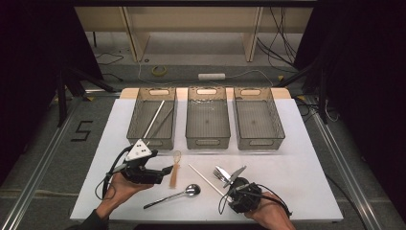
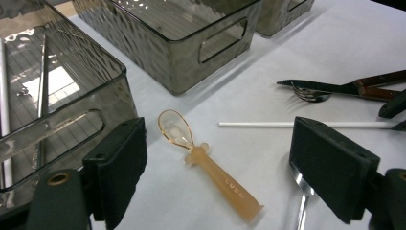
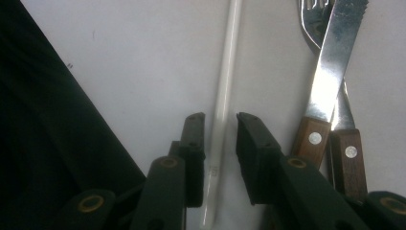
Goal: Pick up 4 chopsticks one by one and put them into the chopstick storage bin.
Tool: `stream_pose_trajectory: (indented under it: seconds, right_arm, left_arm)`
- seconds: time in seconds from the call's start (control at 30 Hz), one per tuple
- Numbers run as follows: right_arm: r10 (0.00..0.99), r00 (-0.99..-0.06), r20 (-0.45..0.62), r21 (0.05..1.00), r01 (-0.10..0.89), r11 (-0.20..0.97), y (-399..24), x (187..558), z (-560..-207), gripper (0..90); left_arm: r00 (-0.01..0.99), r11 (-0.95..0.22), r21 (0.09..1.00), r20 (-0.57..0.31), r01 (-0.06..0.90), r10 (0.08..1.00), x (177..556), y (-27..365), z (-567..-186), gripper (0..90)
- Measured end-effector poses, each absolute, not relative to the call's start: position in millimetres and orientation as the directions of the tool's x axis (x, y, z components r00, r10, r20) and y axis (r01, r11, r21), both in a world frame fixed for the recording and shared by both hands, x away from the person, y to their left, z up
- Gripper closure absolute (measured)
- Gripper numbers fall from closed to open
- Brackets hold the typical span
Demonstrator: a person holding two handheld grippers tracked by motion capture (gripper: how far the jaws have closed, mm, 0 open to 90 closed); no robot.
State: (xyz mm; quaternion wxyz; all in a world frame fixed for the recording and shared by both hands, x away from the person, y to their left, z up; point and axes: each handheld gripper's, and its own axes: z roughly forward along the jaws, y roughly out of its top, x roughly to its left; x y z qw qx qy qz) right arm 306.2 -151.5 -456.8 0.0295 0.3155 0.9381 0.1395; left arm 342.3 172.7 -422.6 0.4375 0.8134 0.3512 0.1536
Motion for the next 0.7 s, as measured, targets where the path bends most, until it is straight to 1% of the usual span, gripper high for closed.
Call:
stream_pose_trajectory:
  seconds: [0.57, 0.7]
  right_arm:
    - [0.582, -0.813, -0.007, 0.257, 0.561, 0.787, -146, 306, -459, 83.8]
    - [0.583, -0.812, -0.022, 0.254, 0.559, 0.789, -144, 305, -459, 84.3]
  left_arm:
    - [0.723, -0.397, 0.817, -0.036, 0.419, 0.690, 333, 168, -424, 19.7]
    - [0.727, -0.403, 0.817, -0.030, 0.413, 0.686, 331, 168, -424, 19.9]
